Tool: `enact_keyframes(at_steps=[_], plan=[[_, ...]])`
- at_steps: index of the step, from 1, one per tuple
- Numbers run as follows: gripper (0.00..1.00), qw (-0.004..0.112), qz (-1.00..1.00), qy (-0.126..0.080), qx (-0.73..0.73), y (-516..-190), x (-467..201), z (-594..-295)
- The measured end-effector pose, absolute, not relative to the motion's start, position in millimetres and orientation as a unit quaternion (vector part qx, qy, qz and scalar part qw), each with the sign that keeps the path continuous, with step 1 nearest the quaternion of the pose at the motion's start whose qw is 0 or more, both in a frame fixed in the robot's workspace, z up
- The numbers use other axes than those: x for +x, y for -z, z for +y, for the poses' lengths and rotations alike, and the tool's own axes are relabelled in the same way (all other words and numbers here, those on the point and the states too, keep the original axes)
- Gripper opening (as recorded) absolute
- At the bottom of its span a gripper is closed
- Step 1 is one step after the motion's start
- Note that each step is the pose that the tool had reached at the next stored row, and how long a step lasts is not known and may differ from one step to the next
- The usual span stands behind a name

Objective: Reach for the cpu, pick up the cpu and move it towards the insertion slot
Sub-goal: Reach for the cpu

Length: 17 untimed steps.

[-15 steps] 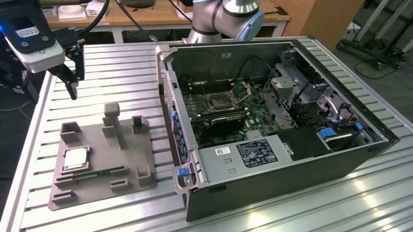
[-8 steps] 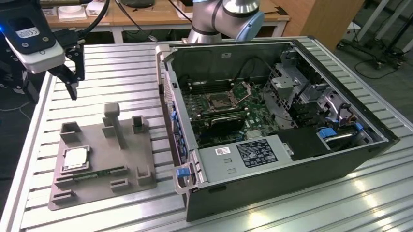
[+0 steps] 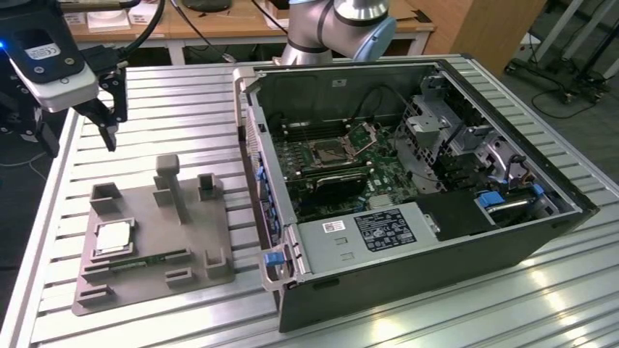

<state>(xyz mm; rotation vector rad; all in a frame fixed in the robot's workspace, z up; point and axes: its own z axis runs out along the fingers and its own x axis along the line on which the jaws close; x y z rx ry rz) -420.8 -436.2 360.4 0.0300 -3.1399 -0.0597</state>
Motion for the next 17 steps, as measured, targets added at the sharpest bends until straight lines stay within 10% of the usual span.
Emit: enact_keyframes(at_steps=[17], plan=[[0.65,0.001,-1.0,0.019,0.01,-354.6,-420.8,-436.6]])
